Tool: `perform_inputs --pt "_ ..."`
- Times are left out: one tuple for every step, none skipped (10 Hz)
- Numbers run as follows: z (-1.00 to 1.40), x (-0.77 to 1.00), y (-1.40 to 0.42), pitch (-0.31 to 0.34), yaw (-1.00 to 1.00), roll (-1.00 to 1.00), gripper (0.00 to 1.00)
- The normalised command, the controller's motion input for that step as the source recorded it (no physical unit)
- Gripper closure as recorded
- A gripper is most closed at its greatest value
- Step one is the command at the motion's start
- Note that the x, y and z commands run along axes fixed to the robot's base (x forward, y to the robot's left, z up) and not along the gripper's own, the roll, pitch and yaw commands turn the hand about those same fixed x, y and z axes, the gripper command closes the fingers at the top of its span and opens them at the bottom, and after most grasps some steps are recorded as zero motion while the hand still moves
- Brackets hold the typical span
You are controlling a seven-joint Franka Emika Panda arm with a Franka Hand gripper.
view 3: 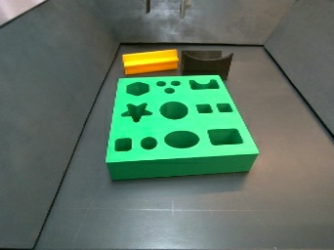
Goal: Pick up the star object. Move up. Place the star object on the fixture. Regrasp the star object. Move to above the board. Insert the star object.
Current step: Pick up the star object.
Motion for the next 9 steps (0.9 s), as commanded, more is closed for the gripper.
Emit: perform_inputs --pt "-0.45 0.00 0.00 -0.037 -1.00 -0.01 0.00" --pt "-0.44 0.00 0.00 -0.039 -1.00 -0.01 0.00" --pt "-0.45 0.00 0.00 -0.040 -1.00 -0.01 0.00" --pt "-0.45 0.00 0.00 -0.029 -1.00 0.00 0.00" --pt "-0.46 0.00 0.00 -0.026 -1.00 0.00 0.00" --pt "-0.47 0.00 0.00 -0.020 -1.00 -0.01 0.00" --pt "-0.49 0.00 0.00 -0.013 -1.00 0.00 0.00" --pt "-0.53 0.00 0.00 -0.009 -1.00 0.00 0.00" --pt "-0.43 -0.07 -0.17 0.000 -0.89 0.00 0.00"
